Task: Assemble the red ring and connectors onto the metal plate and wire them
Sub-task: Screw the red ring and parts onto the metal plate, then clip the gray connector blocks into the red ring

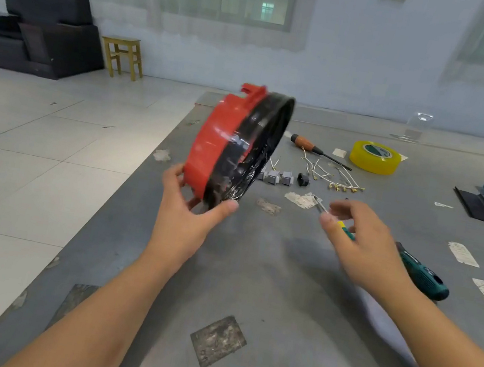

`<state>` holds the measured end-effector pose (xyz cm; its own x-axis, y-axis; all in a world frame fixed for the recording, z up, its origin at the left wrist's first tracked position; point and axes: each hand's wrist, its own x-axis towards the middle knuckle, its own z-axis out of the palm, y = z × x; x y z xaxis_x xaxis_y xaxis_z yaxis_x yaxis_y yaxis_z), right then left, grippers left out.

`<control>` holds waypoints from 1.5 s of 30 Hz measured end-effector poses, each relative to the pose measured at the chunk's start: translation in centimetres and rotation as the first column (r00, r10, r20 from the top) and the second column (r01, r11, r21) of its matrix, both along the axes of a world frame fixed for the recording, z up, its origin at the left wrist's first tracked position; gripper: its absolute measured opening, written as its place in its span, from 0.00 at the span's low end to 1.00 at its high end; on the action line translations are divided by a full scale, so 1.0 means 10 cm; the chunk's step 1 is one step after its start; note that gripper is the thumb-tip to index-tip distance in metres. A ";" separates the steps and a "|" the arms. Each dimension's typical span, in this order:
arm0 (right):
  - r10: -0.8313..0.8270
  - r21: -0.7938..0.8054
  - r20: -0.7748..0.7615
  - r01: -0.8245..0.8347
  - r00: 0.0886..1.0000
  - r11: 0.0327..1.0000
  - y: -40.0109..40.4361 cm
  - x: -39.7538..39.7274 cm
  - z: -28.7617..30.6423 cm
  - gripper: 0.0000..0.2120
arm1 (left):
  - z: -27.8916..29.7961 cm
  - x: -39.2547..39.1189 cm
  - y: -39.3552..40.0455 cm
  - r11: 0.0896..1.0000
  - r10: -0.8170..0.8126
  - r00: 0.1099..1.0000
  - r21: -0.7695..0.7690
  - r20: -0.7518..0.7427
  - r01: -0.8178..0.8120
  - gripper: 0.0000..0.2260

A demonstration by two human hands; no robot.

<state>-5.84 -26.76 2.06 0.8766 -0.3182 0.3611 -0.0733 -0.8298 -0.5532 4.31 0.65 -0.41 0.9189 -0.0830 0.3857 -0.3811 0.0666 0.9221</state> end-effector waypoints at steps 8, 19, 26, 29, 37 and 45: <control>0.083 0.916 0.262 -0.274 0.962 0.292 0.41 0.23 0.35 0.25 | 0.13 -0.13 0.06 0.746 -0.139 0.894 0.639 0.426 -0.188 0.42; 0.020 0.785 -0.052 0.028 0.998 0.618 0.56 0.25 -0.11 0.36 | -0.15 -0.05 0.48 0.580 -0.277 0.925 0.813 0.261 -0.055 0.44; 0.066 0.265 -0.197 -0.012 0.978 0.964 0.64 0.09 -0.25 0.34 | -0.13 0.05 0.53 0.695 -0.220 0.955 0.719 0.201 0.009 0.24; 0.275 0.188 -0.039 -0.263 0.961 0.946 0.50 0.07 -0.22 0.30 | -0.09 0.09 0.60 0.725 -0.243 0.957 0.685 0.158 0.072 0.22; 0.394 -0.207 -0.048 -0.396 0.918 0.895 0.36 0.09 -0.17 0.17 | -0.01 -0.07 0.66 0.777 -0.264 0.942 0.625 0.210 0.079 0.14; 0.405 -0.377 0.167 -0.321 0.899 0.869 0.72 0.04 -0.25 0.18 | -0.01 -0.35 0.38 0.658 -0.293 0.813 0.723 0.504 -0.211 0.10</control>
